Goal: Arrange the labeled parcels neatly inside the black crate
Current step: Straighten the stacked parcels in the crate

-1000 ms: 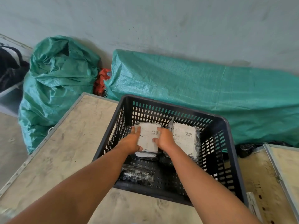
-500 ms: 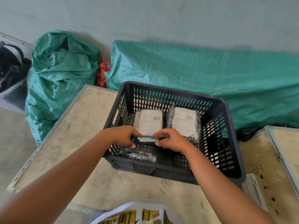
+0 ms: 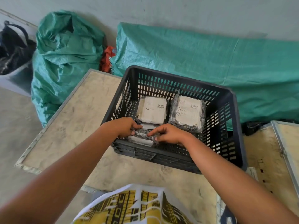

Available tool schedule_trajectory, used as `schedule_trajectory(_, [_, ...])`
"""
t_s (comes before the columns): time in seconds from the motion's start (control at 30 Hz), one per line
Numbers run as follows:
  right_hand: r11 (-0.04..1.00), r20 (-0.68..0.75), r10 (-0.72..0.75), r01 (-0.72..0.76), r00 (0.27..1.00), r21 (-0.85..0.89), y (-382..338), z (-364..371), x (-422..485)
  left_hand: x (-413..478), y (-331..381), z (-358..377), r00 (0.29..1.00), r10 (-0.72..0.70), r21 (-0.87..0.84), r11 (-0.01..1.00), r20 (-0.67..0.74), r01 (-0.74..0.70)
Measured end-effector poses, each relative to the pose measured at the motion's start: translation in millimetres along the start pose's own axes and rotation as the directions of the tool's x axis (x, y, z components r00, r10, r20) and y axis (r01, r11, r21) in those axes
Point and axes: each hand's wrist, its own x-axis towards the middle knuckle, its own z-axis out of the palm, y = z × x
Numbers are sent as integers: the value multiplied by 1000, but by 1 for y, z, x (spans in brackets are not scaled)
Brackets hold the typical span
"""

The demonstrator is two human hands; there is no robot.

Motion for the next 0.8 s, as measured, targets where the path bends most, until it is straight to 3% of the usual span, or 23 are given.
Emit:
schedule_trajectory(0.2, [979, -132, -134, 111, 982, -169, -8, 9, 6, 2, 2, 1, 998, -19, -16, 1000, -66, 18])
schedule_trajectory(0.3, [981, -221, -148, 114, 964, -160, -10, 7, 5, 0, 5, -2, 987, -5, -96, 995, -160, -10])
schedule_trajectory(0.5, [981, -433, -89, 153, 897, 116, -1, -20, -17, -1, 18, -5, 909, 101, -220, 954, -404, -203])
schedule_trajectory(0.63, [898, -556, -63, 290, 829, 332, -17, -30, -27, -19, 18, -17, 892, 170, -336, 883, -420, -326])
schedule_trajectory(0.8, [778, -531, 13, 326, 847, 538, -17, -28, -28, -23, 17, -9, 892, 199, -232, 921, -405, -312])
